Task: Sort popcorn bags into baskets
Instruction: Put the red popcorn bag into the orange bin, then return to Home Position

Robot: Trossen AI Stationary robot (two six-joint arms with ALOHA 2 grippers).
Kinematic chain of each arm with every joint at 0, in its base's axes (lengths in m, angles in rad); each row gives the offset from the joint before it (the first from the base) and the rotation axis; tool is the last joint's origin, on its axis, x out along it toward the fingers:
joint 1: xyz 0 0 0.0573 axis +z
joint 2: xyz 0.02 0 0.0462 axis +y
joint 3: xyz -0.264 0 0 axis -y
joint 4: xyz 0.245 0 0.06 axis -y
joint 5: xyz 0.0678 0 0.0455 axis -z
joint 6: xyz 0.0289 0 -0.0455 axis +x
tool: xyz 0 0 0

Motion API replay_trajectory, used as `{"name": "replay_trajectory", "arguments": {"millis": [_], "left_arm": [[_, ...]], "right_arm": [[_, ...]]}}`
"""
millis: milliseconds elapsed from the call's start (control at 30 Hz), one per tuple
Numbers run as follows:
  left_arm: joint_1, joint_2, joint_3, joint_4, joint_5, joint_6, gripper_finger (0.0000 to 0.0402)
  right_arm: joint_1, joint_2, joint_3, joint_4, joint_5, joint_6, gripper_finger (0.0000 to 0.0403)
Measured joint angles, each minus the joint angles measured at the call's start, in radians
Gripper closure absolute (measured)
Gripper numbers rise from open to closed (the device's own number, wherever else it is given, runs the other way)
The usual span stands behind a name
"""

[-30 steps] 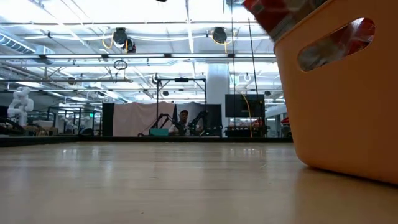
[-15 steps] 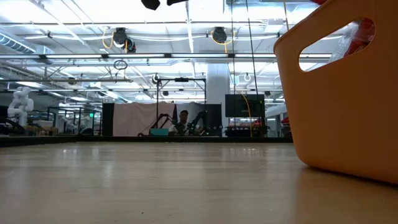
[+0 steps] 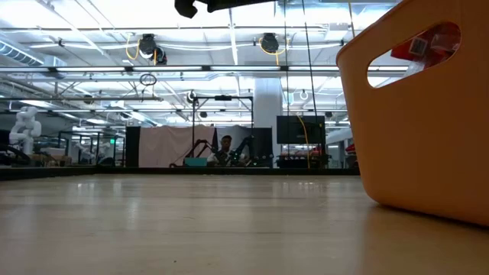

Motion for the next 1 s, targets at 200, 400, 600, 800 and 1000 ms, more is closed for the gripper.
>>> {"name": "replay_trajectory", "arguments": {"millis": [200, 400, 600, 800, 1000], "left_arm": [[0.017, 0.000, 0.000, -0.044, 0.000, -0.062, 0.0173], [0.030, 0.000, 0.000, -0.048, 0.014, -0.119, 0.0172], [0.024, 0.000, 0.000, -0.042, 0.016, -0.136, 0.0172], [0.023, 0.000, 0.000, -0.070, 0.016, -0.148, 0.0172], [0.029, 0.000, 0.000, -0.067, 0.016, -0.155, 0.0172]], "right_arm": [[0.000, 0.000, 0.000, 0.009, -0.023, 0.000, 0.0367], [0.000, 0.000, 0.000, 0.011, -0.025, 0.001, 0.0323], [0.000, 0.000, 0.000, 0.010, -0.024, -0.006, 0.0272], [0.000, 0.000, 0.000, 0.010, -0.015, -0.051, 0.0243], [0.048, -0.021, -0.002, 0.010, 0.162, -0.045, 0.0246]]}}
